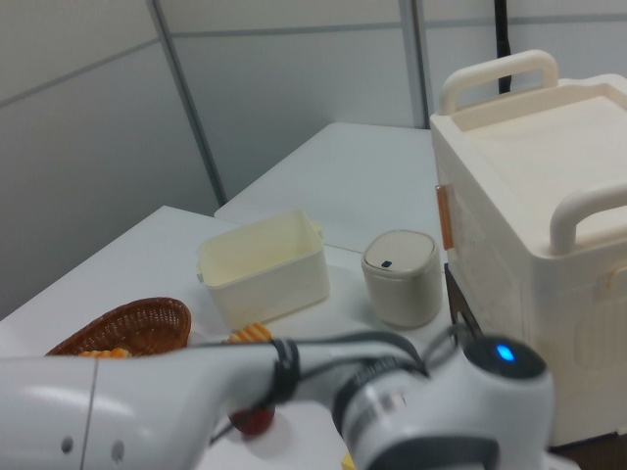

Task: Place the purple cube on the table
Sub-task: 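Lift the purple cube off the plate and carry it toward the apple, then lower the purple cube onto the table beside the apple and release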

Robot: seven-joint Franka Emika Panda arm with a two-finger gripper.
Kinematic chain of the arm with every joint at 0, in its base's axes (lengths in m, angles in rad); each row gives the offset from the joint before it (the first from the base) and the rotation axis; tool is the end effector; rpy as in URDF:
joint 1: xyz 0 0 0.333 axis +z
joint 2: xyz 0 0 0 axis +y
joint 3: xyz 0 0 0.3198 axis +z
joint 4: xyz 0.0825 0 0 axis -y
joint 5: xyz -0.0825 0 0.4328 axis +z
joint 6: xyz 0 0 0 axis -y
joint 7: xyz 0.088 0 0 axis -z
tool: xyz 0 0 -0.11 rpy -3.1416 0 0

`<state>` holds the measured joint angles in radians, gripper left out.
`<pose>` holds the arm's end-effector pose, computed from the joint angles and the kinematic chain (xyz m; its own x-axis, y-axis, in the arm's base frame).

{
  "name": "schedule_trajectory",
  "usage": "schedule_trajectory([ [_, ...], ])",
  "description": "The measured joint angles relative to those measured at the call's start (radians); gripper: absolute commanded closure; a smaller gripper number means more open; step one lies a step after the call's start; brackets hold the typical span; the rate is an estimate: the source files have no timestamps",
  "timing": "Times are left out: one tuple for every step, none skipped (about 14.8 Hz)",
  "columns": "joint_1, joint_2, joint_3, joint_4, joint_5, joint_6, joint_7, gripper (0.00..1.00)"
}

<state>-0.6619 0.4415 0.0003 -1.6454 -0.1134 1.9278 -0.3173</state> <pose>0.5457 -0.4354 0.3229 0.9391 -0.2908 -0.1830 -0.2878 -0.9567 0.0434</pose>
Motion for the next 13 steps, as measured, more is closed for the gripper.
schedule_trajectory([
  [0.011, -0.015, 0.045, 0.008, 0.000, -0.029, 0.000, 0.55],
  [0.034, -0.038, 0.066, 0.009, 0.000, -0.068, 0.043, 0.54],
  [0.054, -0.053, 0.076, 0.009, 0.000, -0.086, 0.050, 0.54],
  [0.090, -0.065, 0.087, 0.014, 0.000, -0.089, 0.061, 0.54],
  [0.139, -0.074, 0.095, 0.022, 0.000, -0.093, 0.088, 0.52],
  [0.190, -0.081, 0.099, 0.030, 0.000, -0.104, 0.122, 0.46],
  [0.238, -0.085, 0.102, 0.040, -0.001, -0.122, 0.155, 0.45],
  [0.273, -0.089, 0.102, 0.049, -0.002, -0.145, 0.179, 0.44],
  [0.296, -0.092, 0.102, 0.057, -0.002, -0.166, 0.190, 0.41],
  [0.310, -0.095, 0.102, 0.063, -0.002, -0.180, 0.191, 0.36],
  [0.322, -0.098, 0.102, 0.065, -0.002, -0.188, 0.191, 0.30],
  [0.335, -0.100, 0.102, 0.066, -0.002, -0.191, 0.193, 0.14],
  [0.350, -0.100, 0.102, 0.066, -0.002, -0.192, 0.206, 0.00],
])
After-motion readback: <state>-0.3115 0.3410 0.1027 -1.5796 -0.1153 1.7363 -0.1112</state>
